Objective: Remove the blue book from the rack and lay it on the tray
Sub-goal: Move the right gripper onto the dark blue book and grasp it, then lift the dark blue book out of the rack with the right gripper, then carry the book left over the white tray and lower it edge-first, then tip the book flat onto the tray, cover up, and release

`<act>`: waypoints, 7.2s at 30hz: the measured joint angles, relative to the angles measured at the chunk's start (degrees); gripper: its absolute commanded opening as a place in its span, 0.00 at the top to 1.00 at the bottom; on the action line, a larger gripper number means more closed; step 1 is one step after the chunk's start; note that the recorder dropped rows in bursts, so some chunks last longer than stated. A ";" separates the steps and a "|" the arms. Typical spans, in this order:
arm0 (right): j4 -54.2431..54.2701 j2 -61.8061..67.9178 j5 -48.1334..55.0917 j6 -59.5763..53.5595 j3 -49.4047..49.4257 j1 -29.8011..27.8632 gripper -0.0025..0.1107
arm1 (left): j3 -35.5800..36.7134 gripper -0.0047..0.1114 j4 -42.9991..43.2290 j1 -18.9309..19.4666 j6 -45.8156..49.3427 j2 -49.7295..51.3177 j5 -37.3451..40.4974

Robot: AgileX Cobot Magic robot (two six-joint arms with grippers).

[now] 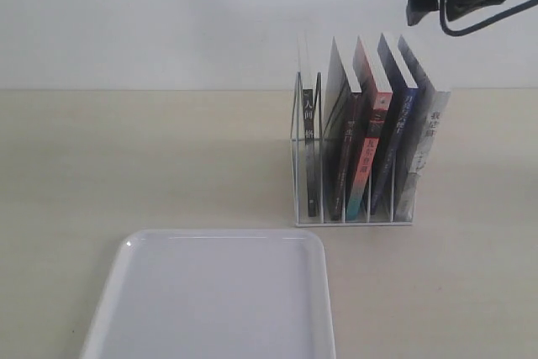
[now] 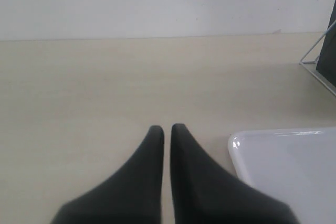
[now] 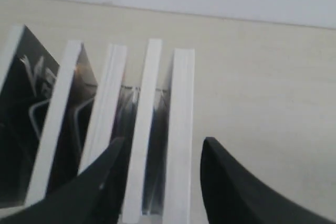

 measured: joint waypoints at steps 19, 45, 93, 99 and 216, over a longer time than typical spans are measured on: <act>4.53 8.25 -1.65 -2.29 -0.11 -0.49 0.79 | 0.00 0.92 0.00 0.00 0.00 0.00 0.00; 4.74 12.43 -3.35 -1.85 -0.22 -0.49 0.67 | 0.00 0.92 0.00 0.00 0.00 0.00 0.00; -4.16 -18.28 16.88 2.01 -1.86 12.23 0.98 | 0.00 0.92 0.00 0.00 0.00 0.00 0.00; -10.39 -18.65 18.87 6.47 -1.86 19.38 0.98 | 0.00 0.92 0.00 0.00 0.00 0.00 0.00; -14.01 6.64 8.49 46.37 9.18 42.14 0.60 | 0.00 0.92 0.00 0.00 0.00 0.00 0.00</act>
